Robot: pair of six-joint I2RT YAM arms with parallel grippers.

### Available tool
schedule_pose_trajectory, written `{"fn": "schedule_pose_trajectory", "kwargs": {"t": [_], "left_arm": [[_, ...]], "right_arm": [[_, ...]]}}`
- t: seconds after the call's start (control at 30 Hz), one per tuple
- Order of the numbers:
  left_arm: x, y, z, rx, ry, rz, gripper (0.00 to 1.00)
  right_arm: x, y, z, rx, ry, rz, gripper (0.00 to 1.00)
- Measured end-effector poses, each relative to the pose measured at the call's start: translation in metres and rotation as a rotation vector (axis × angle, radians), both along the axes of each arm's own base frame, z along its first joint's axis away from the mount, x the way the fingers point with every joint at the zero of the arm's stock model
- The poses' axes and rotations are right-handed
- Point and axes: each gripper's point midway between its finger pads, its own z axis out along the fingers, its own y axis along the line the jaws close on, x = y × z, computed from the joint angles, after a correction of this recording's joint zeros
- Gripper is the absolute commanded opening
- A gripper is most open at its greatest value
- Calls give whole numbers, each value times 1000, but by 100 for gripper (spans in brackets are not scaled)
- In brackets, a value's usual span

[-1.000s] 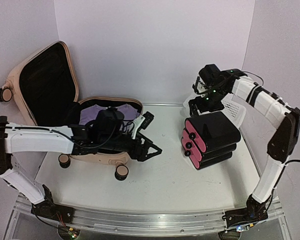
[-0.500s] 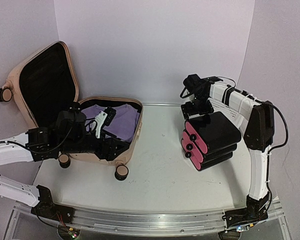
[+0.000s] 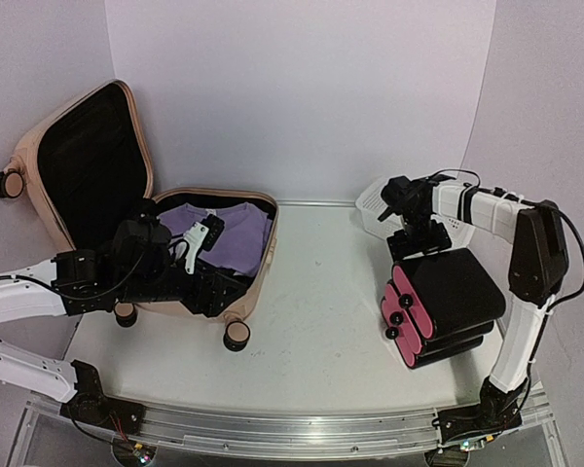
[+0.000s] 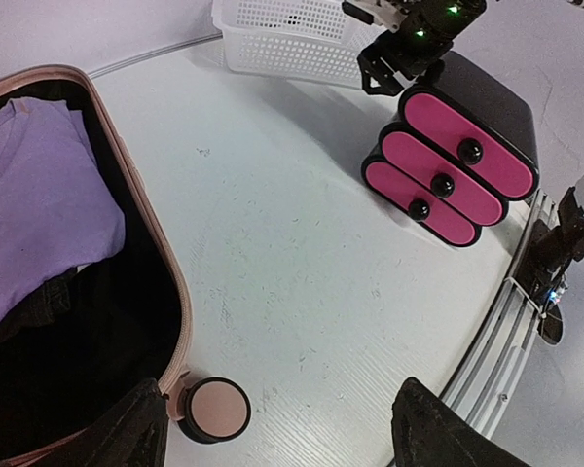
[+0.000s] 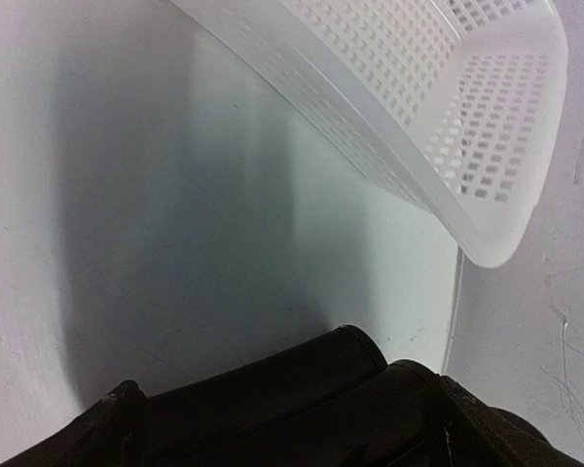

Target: Open, take out, and arrange the luggage

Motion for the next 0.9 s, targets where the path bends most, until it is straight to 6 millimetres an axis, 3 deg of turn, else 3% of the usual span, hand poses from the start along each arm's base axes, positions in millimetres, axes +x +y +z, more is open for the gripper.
{"fn": "schedule_pose_trajectory", "kwargs": {"t": [0.17, 0.33, 0.43, 0.53, 0.6, 0.7, 0.77, 0.83, 0.9], "left_arm": [[0, -3, -11, 31, 21, -7, 80], [1, -4, -18, 51, 29, -9, 80], [1, -4, -18, 55, 29, -9, 81], [3, -6, -16, 54, 24, -6, 81], [5, -7, -14, 54, 21, -3, 81], [7, -10, -14, 59, 22, -3, 81], [7, -11, -15, 64, 22, -4, 81], [8, -12, -15, 66, 21, -5, 81], [8, -12, -13, 64, 19, -6, 81]], "right_arm": [[-24, -36, -3, -34, 55, -30, 98], [-27, -39, 23, -45, 22, 7, 98], [-36, -5, 63, -64, -54, 138, 98], [-56, 61, 101, 5, -128, 320, 98], [-81, 106, 107, 104, -110, 444, 98], [-123, 152, 88, 232, 10, 564, 98], [-152, 170, 65, 289, 125, 604, 98], [-169, 173, 44, 287, 206, 602, 98], [-181, 162, 22, 238, 272, 569, 98]]}}
